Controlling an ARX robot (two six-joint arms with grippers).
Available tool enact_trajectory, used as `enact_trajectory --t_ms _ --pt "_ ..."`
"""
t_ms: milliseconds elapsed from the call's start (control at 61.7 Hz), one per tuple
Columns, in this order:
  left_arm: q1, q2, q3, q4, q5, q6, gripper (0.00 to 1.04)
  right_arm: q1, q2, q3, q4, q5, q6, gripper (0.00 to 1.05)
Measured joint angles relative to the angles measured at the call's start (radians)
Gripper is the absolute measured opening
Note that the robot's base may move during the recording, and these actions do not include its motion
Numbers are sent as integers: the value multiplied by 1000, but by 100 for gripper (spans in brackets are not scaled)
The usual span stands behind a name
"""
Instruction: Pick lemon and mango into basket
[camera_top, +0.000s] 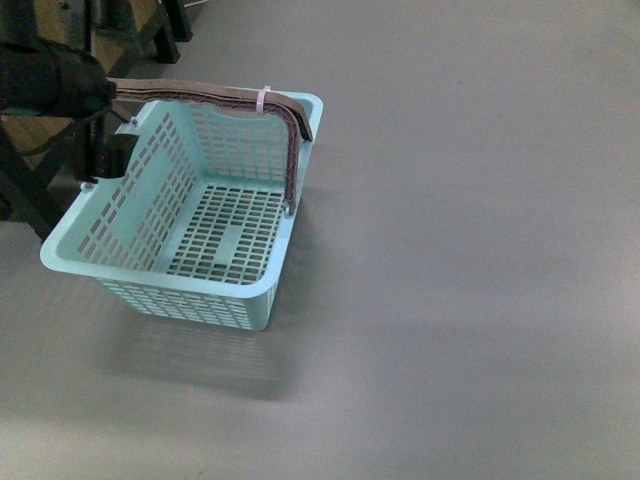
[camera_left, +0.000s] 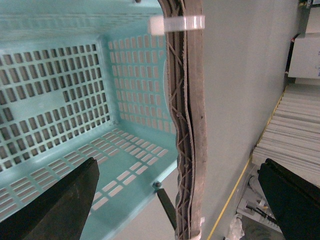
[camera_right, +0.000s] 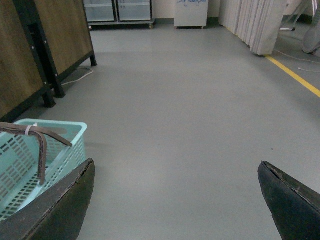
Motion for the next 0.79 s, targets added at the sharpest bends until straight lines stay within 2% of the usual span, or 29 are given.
enact_trajectory --t_ms 324,438,649,697,794 --pt "-42 236 327 -68 20 -32 98 0 0 0 0 0 0 96" --pt "-52 280 381 -67 26 -43 79 0 0 0 0 0 0 96" --pt "-70 322 458 -127 19 -55 24 0 0 0 0 0 0 96" --pt "-71 322 459 -131 18 -64 18 0 0 0 0 0 0 96" --pt "-75 322 451 -110 17 -66 18 0 0 0 0 0 0 96"
